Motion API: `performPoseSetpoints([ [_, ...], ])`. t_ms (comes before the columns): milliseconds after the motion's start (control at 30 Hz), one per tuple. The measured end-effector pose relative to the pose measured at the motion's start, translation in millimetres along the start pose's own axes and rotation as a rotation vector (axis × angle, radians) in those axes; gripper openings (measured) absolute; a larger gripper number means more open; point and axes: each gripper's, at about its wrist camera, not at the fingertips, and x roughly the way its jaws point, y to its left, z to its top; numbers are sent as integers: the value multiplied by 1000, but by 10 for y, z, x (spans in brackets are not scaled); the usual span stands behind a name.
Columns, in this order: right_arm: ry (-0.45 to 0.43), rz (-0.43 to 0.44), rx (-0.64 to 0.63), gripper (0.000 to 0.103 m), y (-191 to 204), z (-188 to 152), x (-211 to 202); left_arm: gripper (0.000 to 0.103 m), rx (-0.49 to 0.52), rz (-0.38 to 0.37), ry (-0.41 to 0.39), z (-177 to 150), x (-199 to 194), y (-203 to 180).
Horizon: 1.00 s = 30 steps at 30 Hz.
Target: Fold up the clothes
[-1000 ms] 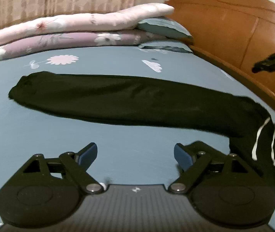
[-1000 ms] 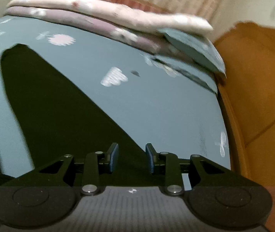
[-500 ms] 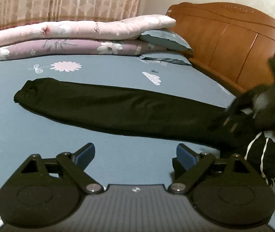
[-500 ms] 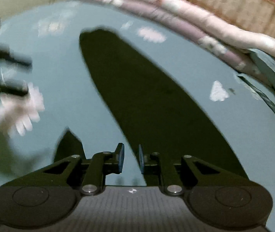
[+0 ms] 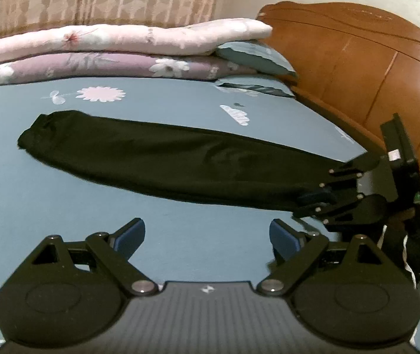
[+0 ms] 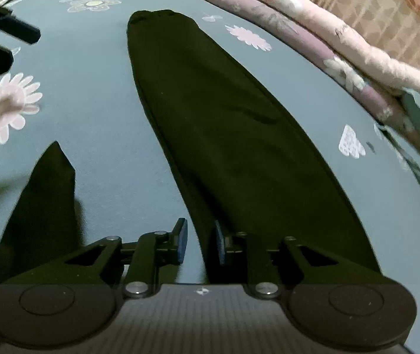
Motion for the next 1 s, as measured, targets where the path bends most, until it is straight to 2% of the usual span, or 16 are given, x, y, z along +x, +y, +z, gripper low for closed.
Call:
performPoseSetpoints([
  [167,15,29,2,31,-48,-23,138,91,26,-23,3,-22,16,-42],
  [233,17,21,20,29,-69,-14,150,91,28,-24,6,-27,27,-45],
  [267,18,16,28,26,-79,-9,157,91,27,-23,7,-30,31,-39],
  [333,20,10,45,2,-99,1,167,91,23,-16,10,-30,36,-29],
  [433,29,95,53,2,-62,19,55,91,16,-11,7,-27,14,-23],
  [600,65,210,67,5,-32,14,-69,91,15,-14,6,-18,16,-40],
  [633,70,224,75,10,-46,13,-87,91,18,-12,7,-18,21,-44],
  [733,6,223,97,21,-129,64,-212,91,18,-11,11,-14,36,-36],
  [900,-34,117,202,22,-350,125,-133,91,7,7,31,-23,90,5],
  [1000,-18,117,228,24,-343,163,74,91,-5,18,45,-29,128,54],
])
